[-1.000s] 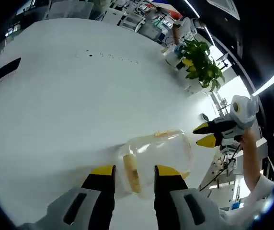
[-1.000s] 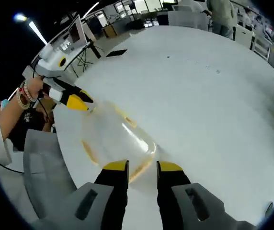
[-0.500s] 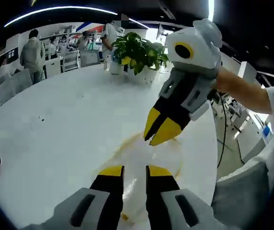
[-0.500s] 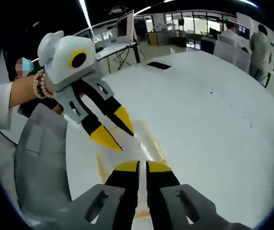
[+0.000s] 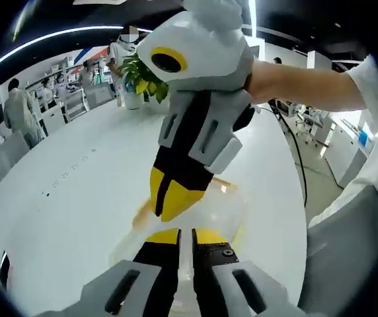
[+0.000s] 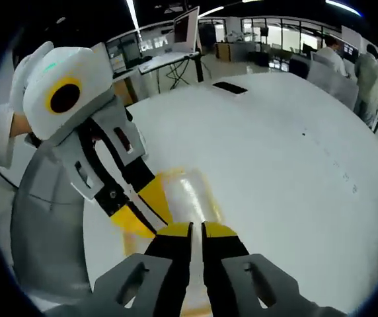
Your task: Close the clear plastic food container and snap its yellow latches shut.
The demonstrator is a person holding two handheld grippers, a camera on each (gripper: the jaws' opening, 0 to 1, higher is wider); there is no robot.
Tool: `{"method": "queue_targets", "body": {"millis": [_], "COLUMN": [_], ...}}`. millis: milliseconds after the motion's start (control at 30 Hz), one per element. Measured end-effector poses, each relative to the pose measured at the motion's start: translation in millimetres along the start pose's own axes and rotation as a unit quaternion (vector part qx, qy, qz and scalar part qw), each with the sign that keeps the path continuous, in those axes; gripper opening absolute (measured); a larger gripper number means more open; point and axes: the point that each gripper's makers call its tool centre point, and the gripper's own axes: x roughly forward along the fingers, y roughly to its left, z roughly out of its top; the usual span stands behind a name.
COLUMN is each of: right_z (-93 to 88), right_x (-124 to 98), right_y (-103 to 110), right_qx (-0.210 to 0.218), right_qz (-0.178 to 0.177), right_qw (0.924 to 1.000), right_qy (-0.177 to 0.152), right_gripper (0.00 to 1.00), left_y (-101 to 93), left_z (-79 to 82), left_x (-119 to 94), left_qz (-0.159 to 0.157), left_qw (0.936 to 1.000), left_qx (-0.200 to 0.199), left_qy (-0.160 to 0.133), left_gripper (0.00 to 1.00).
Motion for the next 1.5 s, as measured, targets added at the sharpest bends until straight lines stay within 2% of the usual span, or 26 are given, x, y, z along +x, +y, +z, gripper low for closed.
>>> {"method": "queue_targets", "body": {"millis": [67,133,267,333,433,467,600,700,733,800,833,933,1033,1100,1133,1267,1367,1433,1467,1500], "right_z": [0.6,2.5,1.0,-0.5,-2.9,-3.2,-4.2,-1.1,-3.0,-4.0,-4.9,-8.5,-15.6,-19.2,-15.0,-16.3,-17.3,-16.9,-14.0,-13.8], "right_x": [0.2,0.2,0.2,-0.7,0.3,0.9,1.5,2.4,2.7,4.8,4.8,5.5,8.9,9.4,10.7,10.8,9.9,10.6,11.5,10.4], "right_y": [-1.2,-3.2,-11.9,-14.5,-11.0,-10.7,-15.3,-11.0,-7.3,-8.8,-8.1,-5.2,-8.7,-10.1,-5.0,-4.4,-4.0,-7.2,-5.5,-5.3], "right_qx": [-0.003,-0.002,0.009,0.010,0.037,0.043,0.073,0.101,0.115,0.123,0.123,0.099,0.055,0.035,0.054,0.037,0.026,0.027,-0.009,-0.021], "right_qz": [-0.001,-0.002,-0.013,-0.012,0.016,0.023,0.040,0.071,0.088,0.098,0.103,0.115,0.104,0.102,0.107,0.109,0.113,0.112,0.125,0.123], "right_qw": [1.0000,1.0000,0.9999,0.9999,0.9992,0.9988,0.9965,0.9924,0.9893,0.9870,0.9862,0.9859,0.9870,0.9858,0.9853,0.9837,0.9828,0.9823,0.9832,0.9838], "right_qy": [0.000,-0.005,-0.004,-0.002,0.001,0.001,0.004,0.007,0.019,0.032,0.041,0.071,0.109,0.129,0.121,0.138,0.144,0.148,0.133,0.129], "right_gripper": [0.04,0.06,0.15,0.17,0.21,0.22,0.27,0.30,0.32,0.34,0.34,0.34,0.33,0.32,0.32,0.32,0.31,0.31,0.30,0.29], "left_y": [-1.1,-5.9,-12.2,-15.6,-19.6,-19.3,-16.1,-18.0,-21.4,-23.4,-23.6,-21.8,-19.5,-25.8,-27.0,-28.3,-28.7,-30.1,-30.1,-29.9], "left_z": [0.3,1.0,2.2,1.6,-5.8,-4.1,-5.3,-3.8,-3.3,-3.0,-5.1,-17.5,-28.0,-29.3,-29.0,-24.6,-23.7,-23.2,-22.6,-22.5], "left_x": [0.5,0.4,-1.1,-2.6,-2.5,-3.6,-9.0,-12.1,-13.6,-14.0,-13.8,-10.6,-5.1,-1.2,-0.5,0.9,2.6,3.9,3.9,4.0], "left_qz": [0.002,-0.004,-0.009,-0.011,-0.014,-0.013,-0.005,-0.009,-0.019,-0.021,-0.021,-0.012,0.003,-0.006,-0.006,-0.009,-0.016,-0.013,-0.012,-0.010], "left_qw": [0.9995,0.9992,0.9973,0.9965,0.9963,0.9964,0.9956,0.9937,0.9931,0.9929,0.9913,0.9809,0.9681,0.9686,0.9688,0.9711,0.9681,0.9685,0.9699,0.9720], "left_qx": [0.031,0.039,0.073,0.083,0.085,0.084,0.093,0.111,0.115,0.117,0.130,0.189,0.239,0.237,0.237,0.229,0.242,0.243,0.237,0.229], "left_qy": [0.001,0.000,-0.003,-0.003,0.008,0.000,0.000,-0.004,-0.004,-0.002,0.005,0.043,0.076,0.074,0.073,0.066,0.062,0.055,0.054,0.051], "left_gripper": [0.12,0.13,0.24,0.24,0.25,0.25,0.28,0.32,0.36,0.42,0.43,0.43,0.41,0.39,0.39,0.39,0.39,0.37,0.37,0.37]}}
